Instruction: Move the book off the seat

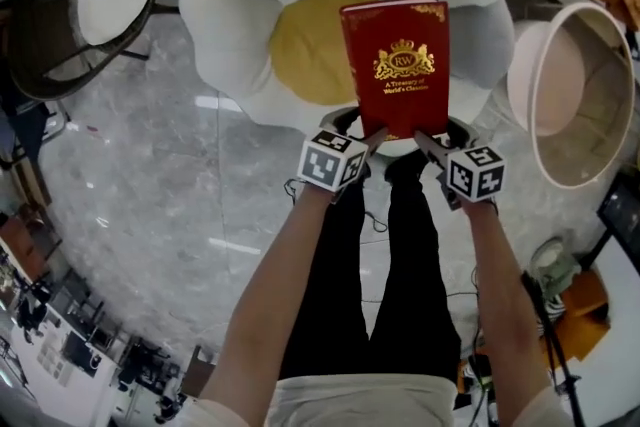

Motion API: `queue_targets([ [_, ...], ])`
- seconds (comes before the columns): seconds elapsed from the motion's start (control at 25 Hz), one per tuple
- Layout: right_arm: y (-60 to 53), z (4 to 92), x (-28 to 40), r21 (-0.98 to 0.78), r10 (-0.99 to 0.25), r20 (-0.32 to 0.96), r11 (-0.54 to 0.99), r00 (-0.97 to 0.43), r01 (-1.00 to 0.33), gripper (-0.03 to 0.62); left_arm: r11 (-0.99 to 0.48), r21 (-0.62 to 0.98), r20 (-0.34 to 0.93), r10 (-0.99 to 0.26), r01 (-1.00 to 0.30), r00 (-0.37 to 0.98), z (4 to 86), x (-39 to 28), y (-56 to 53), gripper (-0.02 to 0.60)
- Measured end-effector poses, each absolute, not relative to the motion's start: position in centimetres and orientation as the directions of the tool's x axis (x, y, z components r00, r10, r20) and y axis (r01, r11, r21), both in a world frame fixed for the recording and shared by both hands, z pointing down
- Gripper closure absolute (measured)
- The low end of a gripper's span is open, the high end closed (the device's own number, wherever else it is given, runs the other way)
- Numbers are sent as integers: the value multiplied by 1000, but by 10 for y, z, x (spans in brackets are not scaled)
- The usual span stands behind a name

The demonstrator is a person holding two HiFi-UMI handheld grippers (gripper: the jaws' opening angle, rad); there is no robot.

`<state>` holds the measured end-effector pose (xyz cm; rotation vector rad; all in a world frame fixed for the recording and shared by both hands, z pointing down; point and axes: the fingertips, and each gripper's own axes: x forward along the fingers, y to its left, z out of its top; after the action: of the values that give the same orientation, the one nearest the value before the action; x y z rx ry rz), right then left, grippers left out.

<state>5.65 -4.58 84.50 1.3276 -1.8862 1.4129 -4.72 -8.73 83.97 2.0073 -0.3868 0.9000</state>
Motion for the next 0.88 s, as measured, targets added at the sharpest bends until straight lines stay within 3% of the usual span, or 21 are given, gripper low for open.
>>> queue_targets([
  [0.88,80,778,239,-503,-533,787,-264,-310,-823,287,-739,585,720,284,-334,633,765,161,1,318],
])
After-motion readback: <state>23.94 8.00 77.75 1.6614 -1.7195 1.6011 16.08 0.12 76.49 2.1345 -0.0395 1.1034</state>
